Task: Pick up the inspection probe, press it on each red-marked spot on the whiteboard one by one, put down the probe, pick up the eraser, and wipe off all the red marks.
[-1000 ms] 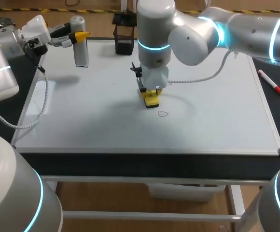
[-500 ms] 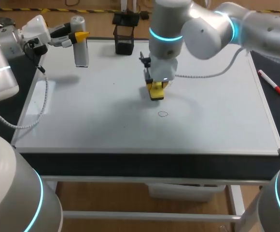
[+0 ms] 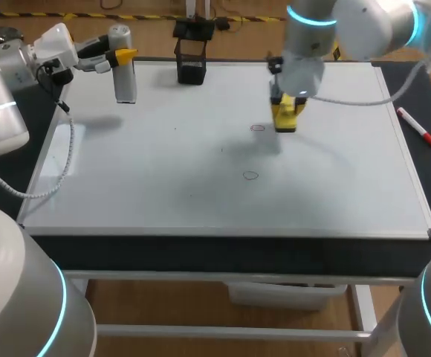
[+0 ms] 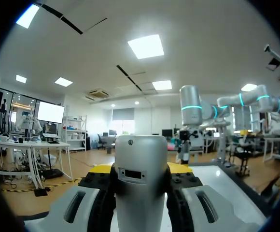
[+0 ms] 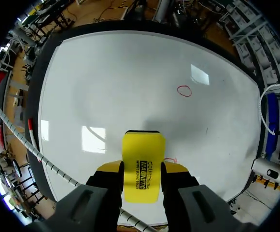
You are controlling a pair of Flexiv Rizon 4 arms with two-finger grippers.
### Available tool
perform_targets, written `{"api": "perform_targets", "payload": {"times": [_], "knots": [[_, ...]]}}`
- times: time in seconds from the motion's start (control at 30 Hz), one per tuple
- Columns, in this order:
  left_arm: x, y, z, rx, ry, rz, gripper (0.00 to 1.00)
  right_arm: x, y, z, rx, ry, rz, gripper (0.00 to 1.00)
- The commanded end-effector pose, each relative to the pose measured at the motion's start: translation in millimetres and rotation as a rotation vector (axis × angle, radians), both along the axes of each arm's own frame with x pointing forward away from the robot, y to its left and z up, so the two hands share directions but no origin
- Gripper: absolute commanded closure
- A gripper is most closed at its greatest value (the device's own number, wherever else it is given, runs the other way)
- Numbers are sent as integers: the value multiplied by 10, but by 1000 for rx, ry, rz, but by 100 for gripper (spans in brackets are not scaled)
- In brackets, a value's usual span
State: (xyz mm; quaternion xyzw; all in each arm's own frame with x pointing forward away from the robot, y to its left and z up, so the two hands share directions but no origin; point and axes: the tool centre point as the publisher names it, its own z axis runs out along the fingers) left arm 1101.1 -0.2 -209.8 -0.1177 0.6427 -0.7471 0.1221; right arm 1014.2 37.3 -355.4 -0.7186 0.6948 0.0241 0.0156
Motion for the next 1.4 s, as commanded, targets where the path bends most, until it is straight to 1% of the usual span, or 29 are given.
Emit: {"api": "perform_targets", "payload": {"times": [0.03,0.17,0.27,0.4,0.63,0.77,0.83,1.33,1.4], "knots": [[-2,-6,2,-1,-3,2,100,3,-596,111,10,-9,-27,100],[-2,-6,2,-1,-3,2,100,13,-965,129,-20,-11,-72,100],[-2,-6,2,-1,-3,2,100,-4,-1188,145,-35,-12,-100,100],[-2,-6,2,-1,-3,2,100,-63,-1383,139,-34,-5,-129,100],[-2,-6,2,-1,-3,2,100,-129,-1581,131,-61,3,-151,100],[-2,-6,2,-1,-3,2,100,-161,-1677,170,-86,13,-167,100],[-2,-6,2,-1,-3,2,100,-179,-1713,184,-84,17,-167,100],[-2,-6,2,-1,-3,2,100,-179,-1713,184,-84,17,-167,100],[-21,-84,23,-6,-13,-1,100,-179,-1713,184,-84,17,-167,100]]}}
